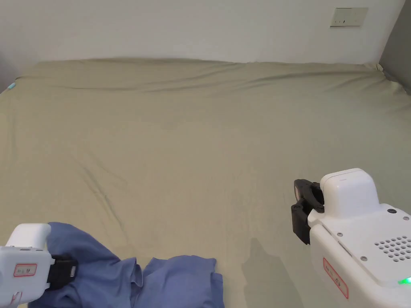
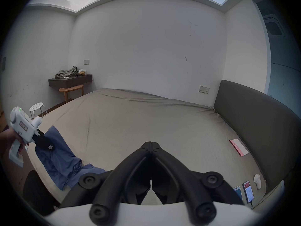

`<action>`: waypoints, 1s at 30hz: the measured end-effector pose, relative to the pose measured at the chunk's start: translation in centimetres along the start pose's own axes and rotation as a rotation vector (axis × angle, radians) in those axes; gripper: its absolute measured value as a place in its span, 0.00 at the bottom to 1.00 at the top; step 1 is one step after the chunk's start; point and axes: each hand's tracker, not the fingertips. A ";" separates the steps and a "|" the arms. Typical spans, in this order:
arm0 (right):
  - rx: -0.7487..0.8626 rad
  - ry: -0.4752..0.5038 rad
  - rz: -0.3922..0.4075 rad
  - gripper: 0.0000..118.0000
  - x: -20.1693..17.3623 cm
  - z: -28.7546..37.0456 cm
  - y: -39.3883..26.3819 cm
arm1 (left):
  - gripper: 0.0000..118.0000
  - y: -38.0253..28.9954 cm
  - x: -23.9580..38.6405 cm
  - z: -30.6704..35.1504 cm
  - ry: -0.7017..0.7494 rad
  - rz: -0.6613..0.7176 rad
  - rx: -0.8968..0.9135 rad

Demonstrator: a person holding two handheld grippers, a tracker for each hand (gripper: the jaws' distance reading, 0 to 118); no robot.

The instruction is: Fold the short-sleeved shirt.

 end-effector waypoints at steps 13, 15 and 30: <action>-0.005 -0.040 -0.042 0.00 2.5 1.1 -1.0 | 0.16 -0.3 12.9 -8.9 -0.141 -0.192 -0.169; -0.011 -0.048 -0.047 0.00 2.9 1.2 -1.3 | 0.16 -1.2 14.8 -10.9 -0.127 -0.221 -0.195; -0.018 -0.055 -0.099 0.00 4.3 1.6 -1.4 | 0.97 -0.2 13.9 -9.5 -0.609 0.308 0.020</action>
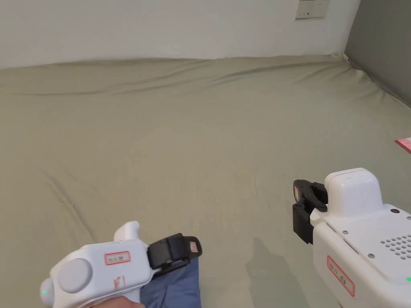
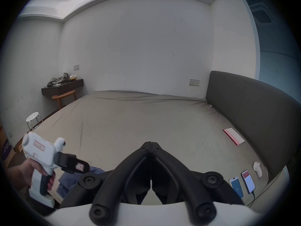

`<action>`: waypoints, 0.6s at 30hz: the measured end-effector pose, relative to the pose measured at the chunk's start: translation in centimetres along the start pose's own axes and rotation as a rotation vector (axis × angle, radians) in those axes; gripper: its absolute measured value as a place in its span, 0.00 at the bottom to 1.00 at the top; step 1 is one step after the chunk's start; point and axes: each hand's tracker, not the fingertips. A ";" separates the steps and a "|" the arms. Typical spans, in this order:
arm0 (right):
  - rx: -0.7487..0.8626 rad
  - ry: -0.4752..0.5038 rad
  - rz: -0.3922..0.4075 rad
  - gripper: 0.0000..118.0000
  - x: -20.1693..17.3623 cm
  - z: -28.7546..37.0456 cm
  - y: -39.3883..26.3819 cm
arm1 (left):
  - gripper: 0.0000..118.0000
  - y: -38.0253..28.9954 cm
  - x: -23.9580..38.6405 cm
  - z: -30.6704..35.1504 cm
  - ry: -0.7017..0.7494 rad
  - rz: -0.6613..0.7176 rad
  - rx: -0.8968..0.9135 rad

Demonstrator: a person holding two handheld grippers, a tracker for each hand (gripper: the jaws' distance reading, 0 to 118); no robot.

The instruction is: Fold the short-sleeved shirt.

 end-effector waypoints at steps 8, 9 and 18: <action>0.011 0.003 0.013 0.00 -0.5 0.1 0.2 | 0.00 -1.7 0.1 3.8 0.316 -0.332 0.162; 0.011 0.005 0.017 0.00 -0.6 0.1 0.3 | 0.00 -2.6 0.2 3.5 0.352 -0.353 0.157; 0.014 0.007 0.050 0.00 -0.1 0.3 0.3 | 0.00 -9.5 1.3 -5.6 0.533 -0.641 -0.018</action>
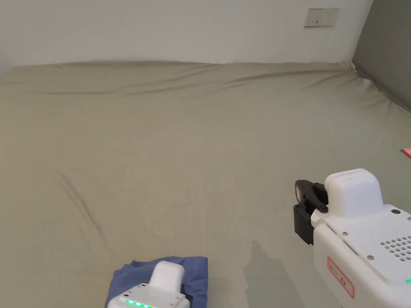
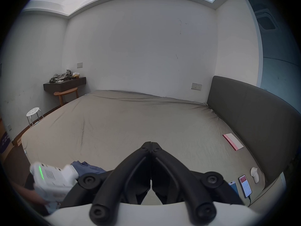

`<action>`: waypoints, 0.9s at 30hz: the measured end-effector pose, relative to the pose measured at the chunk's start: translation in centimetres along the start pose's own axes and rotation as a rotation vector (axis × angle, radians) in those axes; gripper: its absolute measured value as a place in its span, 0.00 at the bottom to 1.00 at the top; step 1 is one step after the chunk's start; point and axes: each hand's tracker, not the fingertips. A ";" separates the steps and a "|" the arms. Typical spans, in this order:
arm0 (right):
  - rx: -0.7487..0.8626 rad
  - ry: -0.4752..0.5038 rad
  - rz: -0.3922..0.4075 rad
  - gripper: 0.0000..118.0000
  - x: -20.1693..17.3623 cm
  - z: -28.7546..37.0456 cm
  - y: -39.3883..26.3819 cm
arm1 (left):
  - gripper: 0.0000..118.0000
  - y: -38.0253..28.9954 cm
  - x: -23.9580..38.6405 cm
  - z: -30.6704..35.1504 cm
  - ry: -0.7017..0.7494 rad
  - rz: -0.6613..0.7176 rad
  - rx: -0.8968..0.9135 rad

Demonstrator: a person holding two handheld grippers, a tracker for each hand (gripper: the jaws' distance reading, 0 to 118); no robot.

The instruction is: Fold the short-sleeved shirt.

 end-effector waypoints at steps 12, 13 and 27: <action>-0.006 0.002 -0.011 0.00 -0.6 -1.1 -0.4 | 0.00 -0.9 6.4 -0.6 -0.336 -0.011 -0.161; -0.004 0.005 -0.008 0.00 -0.7 -1.0 -0.3 | 0.00 -1.7 5.9 0.0 -0.374 0.025 -0.136; -0.230 0.297 0.109 0.00 -10.6 -7.5 -8.0 | 0.00 -1.7 -11.6 11.1 0.079 0.096 0.328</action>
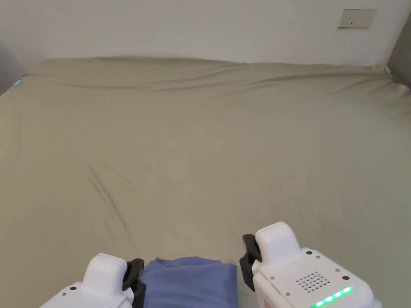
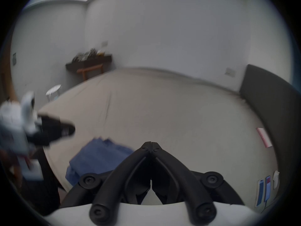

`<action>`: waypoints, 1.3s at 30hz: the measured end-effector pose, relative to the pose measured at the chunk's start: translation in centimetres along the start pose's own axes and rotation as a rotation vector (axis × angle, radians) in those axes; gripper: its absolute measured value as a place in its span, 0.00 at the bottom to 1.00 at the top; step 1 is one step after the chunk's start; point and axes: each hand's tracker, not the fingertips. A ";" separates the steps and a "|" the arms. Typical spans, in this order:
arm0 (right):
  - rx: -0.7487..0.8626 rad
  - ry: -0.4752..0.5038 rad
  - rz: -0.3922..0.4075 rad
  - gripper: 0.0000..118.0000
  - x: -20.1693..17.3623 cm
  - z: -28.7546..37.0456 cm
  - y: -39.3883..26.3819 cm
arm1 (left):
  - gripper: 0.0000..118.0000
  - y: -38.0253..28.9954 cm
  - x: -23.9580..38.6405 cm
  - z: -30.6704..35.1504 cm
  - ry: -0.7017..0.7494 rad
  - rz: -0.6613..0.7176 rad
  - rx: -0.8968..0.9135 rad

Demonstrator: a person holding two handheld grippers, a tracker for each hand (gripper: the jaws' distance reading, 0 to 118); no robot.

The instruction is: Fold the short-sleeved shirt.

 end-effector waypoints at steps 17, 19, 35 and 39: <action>-0.355 0.100 0.088 0.00 -3.7 -8.9 -6.0 | 1.00 -3.1 -7.4 -6.3 -0.304 0.432 -0.338; -0.346 0.101 0.098 0.00 -3.7 -8.8 -6.0 | 1.00 -4.1 -7.3 -8.5 -0.369 0.491 -0.374; -0.306 0.063 0.023 0.00 -2.0 -6.9 -4.3 | 0.33 -5.7 -4.2 -14.4 -0.490 0.680 -0.546; -0.147 0.016 -0.026 0.00 -0.5 -4.0 -0.2 | 0.33 -4.3 -4.1 -12.4 -0.460 0.583 -0.524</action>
